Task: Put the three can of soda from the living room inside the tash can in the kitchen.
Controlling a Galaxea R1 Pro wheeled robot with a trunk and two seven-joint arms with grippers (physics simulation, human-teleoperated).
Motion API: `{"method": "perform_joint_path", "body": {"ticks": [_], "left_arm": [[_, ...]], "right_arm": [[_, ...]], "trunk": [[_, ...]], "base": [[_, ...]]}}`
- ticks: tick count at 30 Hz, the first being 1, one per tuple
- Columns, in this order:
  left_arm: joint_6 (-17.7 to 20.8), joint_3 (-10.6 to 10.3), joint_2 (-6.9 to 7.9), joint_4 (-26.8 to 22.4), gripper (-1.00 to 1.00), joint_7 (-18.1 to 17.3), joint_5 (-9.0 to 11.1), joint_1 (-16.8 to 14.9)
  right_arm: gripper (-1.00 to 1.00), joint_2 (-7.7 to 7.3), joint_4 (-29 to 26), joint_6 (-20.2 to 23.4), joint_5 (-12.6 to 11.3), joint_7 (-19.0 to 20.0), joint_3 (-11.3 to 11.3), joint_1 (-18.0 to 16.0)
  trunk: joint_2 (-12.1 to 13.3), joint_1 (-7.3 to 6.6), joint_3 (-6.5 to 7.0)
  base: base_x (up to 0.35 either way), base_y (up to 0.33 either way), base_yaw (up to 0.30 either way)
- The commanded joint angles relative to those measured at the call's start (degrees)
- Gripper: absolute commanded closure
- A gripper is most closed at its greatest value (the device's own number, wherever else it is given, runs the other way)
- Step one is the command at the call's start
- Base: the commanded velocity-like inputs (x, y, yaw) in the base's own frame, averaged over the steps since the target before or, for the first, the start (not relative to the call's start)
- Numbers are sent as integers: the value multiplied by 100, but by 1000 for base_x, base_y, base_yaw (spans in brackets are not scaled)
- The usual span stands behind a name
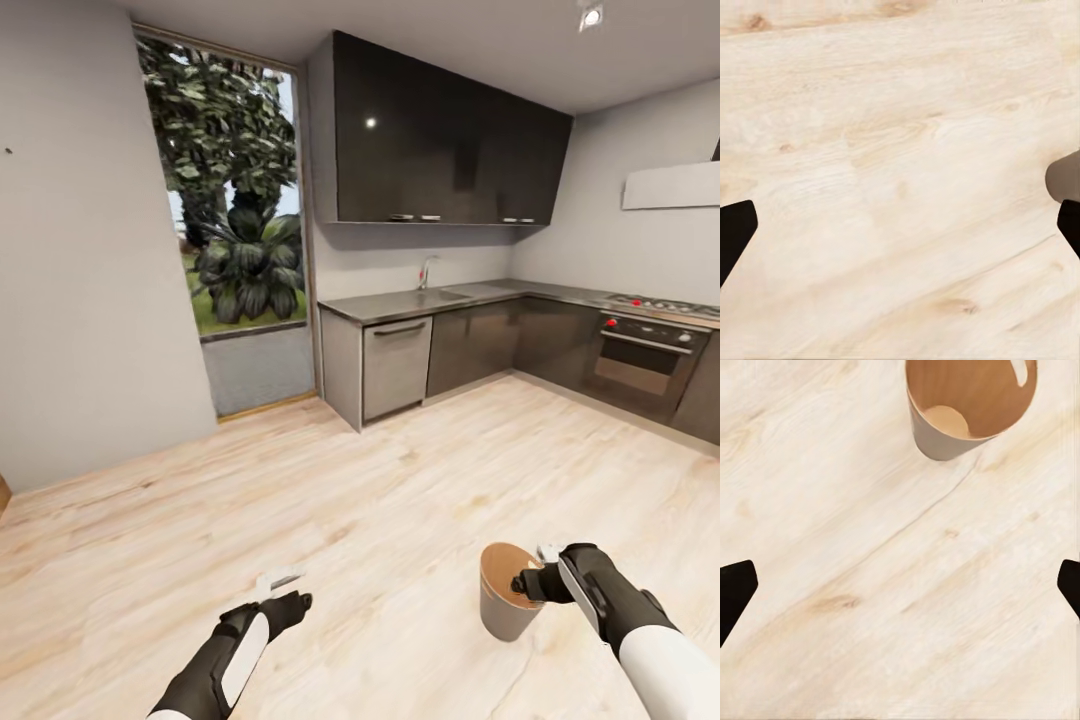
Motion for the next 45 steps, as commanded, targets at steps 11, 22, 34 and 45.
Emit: {"method": "perform_joint_path", "body": {"ticks": [11, 22, 34, 45], "left_arm": [[-11, -507, 45, -1051, -100, 618, 69, 636], [-7, -536, 22, -1041, -100, 639, 57, 665], [8, -552, -8, -931, -100, 684, 23, 667], [17, -719, -7, -903, -100, 709, 33, 667]], "right_arm": [[-100, -422, 182, -879, -157, 636, -10, 367], [-100, -429, 519, -1133, -190, 671, -23, 416], [-100, -385, 623, -1125, -182, 570, -23, 417], [-100, -221, 1199, -771, -269, -46, 6, 307]], "trunk": [[0, 0, -1], [0, 0, -1], [0, 0, -1], [0, 0, -1]], "base": [[347, -90, 4], [316, -166, 0], [243, -258, -5], [203, -277, 0]]}}
